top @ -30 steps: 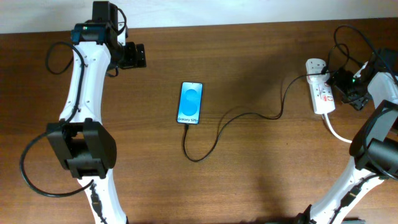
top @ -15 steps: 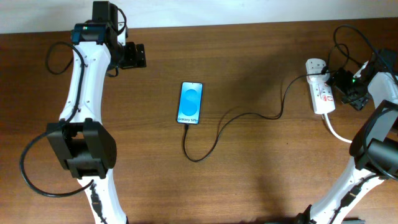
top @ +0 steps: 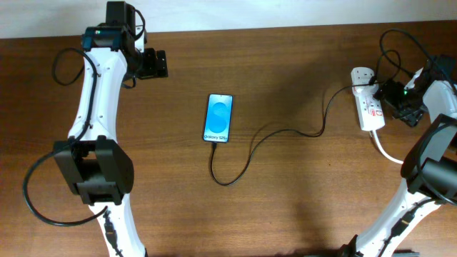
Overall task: Plug charger to phone and switch on socket
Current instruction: 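Press down on the orange switch with the right gripper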
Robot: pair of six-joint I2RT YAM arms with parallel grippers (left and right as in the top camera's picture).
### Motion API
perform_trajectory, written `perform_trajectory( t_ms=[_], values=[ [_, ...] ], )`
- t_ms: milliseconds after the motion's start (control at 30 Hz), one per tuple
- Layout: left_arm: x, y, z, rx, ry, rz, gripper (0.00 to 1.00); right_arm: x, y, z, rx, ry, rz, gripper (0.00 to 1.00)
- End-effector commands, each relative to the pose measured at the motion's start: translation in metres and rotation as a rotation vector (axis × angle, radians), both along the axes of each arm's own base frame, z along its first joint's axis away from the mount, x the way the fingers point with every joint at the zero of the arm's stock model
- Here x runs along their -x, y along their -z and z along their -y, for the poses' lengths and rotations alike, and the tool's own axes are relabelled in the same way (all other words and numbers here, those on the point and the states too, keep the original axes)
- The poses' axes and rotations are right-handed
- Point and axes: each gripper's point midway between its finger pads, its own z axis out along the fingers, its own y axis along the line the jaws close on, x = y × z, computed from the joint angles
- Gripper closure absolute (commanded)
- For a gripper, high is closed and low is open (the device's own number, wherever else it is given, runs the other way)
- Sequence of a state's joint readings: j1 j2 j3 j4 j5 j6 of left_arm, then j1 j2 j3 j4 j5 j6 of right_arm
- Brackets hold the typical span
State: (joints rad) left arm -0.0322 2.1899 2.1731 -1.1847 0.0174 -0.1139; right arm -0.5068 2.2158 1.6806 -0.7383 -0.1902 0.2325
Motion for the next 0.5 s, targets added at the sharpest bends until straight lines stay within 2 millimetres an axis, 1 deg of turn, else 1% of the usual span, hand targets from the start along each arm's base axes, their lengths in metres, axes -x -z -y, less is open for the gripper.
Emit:
perform_trajectory(
  t_ms=[0, 67, 167, 233, 400, 467],
  values=[
    [-0.001, 0.002, -0.004, -0.01, -0.016, -0.002, 0.01, -0.008, -0.001, 0.003, -0.03, 0.01, 0.033, 0.02],
    [-0.001, 0.002, -0.004, -0.01, -0.016, -0.003, 0.0, -0.006, 0.003, 0.005, -0.014, 0.014, 0.017, 0.02],
    [-0.001, 0.002, -0.004, -0.01, -0.016, -0.002, 0.0, -0.005, 0.004, 0.014, 0.032, 0.029, 0.005, 0.02],
    [-0.001, 0.002, -0.004, -0.01, -0.016, -0.003, 0.01, -0.002, 0.01, 0.018, 0.052, 0.038, -0.018, 0.02],
    [-0.001, 0.002, -0.004, -0.01, -0.016, -0.003, 0.01, 0.0, 0.024, 0.015, 0.034, 0.034, -0.041, 0.02],
    [-0.001, 0.002, -0.004, -0.01, -0.016, -0.003, 0.01, -0.006, 0.024, 0.002, -0.015, 0.007, -0.017, 0.02]
  ],
)
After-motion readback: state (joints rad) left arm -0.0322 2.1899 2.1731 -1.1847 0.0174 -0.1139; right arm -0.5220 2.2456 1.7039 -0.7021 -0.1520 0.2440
